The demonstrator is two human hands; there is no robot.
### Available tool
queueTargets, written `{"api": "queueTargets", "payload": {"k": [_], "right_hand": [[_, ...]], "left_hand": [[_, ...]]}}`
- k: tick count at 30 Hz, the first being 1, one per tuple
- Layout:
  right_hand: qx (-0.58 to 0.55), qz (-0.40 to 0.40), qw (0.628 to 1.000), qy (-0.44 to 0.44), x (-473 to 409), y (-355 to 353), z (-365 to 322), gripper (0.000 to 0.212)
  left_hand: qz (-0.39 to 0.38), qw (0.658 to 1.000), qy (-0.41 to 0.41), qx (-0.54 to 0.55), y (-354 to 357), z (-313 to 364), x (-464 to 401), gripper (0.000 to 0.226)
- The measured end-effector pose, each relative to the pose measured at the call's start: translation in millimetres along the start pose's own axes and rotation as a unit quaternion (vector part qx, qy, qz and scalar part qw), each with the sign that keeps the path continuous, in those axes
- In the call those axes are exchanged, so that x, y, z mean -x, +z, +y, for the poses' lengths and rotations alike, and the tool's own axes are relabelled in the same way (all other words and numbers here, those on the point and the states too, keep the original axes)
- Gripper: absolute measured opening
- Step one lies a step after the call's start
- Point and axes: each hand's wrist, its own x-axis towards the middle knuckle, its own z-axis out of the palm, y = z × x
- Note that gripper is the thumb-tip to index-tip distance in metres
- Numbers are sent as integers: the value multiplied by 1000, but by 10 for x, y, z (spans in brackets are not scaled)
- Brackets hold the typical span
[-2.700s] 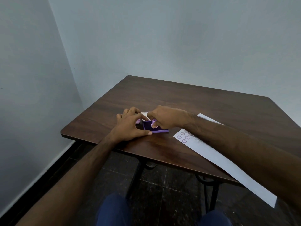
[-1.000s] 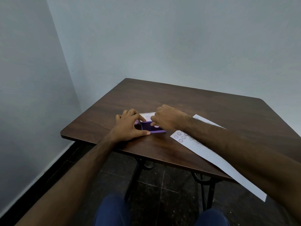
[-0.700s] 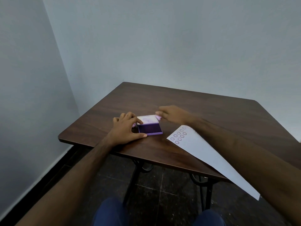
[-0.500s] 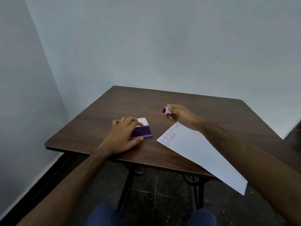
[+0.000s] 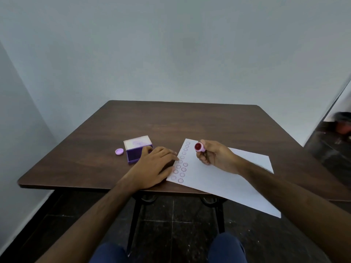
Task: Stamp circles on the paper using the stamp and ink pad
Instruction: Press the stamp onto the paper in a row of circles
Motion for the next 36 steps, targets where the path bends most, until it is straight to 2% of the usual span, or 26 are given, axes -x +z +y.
{"api": "queueTargets", "payload": {"k": [3,6,15,20,24,36], "right_hand": [[-6,-47,999,-3,79,-47,1,25],[-9,-62,998,-9,107,-69,-6,24],[174,34,982,-59,-26,122,-112,26],[246,102,962,-63,-131,239,-25,17],[301,117,944,-70,-158,240,33,19],[334,110,934,-68,-165,262,80,20]], "left_hand": [[-20,999,23,22,6,33,32,35],[-16,999,23,36,10,44,38,34],[-8,998,2,66,2,52,48,31],[-15,997,-4,80,-7,50,50,32],[-15,997,-4,77,-4,51,50,33],[-18,997,-4,80,-6,48,51,34]]}}
